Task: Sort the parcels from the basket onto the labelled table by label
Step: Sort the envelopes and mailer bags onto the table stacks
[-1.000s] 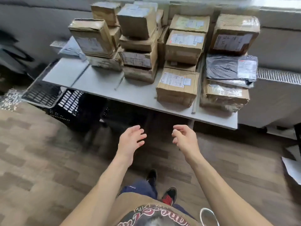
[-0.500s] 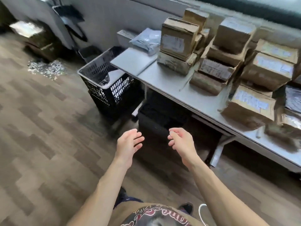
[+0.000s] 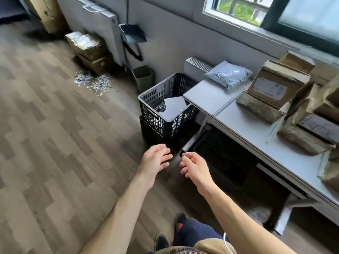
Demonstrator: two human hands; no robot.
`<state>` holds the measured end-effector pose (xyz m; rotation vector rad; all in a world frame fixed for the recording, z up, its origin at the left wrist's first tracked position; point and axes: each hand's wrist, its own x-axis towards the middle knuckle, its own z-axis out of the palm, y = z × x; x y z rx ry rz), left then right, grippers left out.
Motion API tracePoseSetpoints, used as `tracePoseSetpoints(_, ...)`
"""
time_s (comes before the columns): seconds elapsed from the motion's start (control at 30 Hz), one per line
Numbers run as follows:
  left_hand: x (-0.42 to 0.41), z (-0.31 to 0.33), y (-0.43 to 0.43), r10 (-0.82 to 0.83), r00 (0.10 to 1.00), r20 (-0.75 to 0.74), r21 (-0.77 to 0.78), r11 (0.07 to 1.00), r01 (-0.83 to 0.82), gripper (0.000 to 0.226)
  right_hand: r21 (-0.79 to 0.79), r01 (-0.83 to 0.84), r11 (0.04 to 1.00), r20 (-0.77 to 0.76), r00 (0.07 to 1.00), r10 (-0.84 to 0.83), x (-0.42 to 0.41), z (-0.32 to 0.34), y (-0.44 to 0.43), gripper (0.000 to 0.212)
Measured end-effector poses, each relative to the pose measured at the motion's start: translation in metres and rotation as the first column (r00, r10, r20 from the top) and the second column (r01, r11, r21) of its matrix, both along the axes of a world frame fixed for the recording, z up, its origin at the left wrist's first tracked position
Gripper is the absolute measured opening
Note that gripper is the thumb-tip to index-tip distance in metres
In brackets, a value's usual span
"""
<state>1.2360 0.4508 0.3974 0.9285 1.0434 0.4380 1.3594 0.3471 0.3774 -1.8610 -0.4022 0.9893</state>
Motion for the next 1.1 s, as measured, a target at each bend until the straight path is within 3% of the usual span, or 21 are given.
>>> tracePoseSetpoints(0.33, 0.039, -0.016, 0.179, -0.1, 0.983, -0.156, 0.106, 0.988, 0.117, 0.025, 0.05, 0.148, 0.988, -0.22, 0.966, -0.134, 0.014, -0.05, 0.196, 0.013)
tracePoseSetpoints(0.67, 0.114, -0.023, 0.354, -0.194, 0.95, -0.246, 0.027, 0.978, 0.206, 0.017, 0.03, 0.243, 0.97, -0.358, 0.908, -0.216, 0.08, -0.049, 0.377, 0.01)
tracePoseSetpoints(0.77, 0.14, -0.034, 0.4, -0.326, 0.904, -0.277, 0.018, 0.939, 0.344, 0.026, -0.017, 0.278, 0.961, -0.374, 0.889, -0.264, 0.103, -0.057, 0.404, 0.012)
tracePoseSetpoints(0.97, 0.194, -0.069, 0.493, -0.535, 0.795, -0.287, -0.056, 0.838, 0.543, 0.023, -0.127, 0.491, 0.862, -0.318, 0.803, -0.504, 0.144, -0.082, 0.458, 0.017)
tracePoseSetpoints(1.1, 0.226, -0.076, 0.543, -0.736, 0.625, -0.26, -0.095, 0.664, 0.742, 0.017, -0.172, 0.666, 0.726, -0.267, 0.677, -0.685, 0.148, -0.083, 0.49, 0.015)
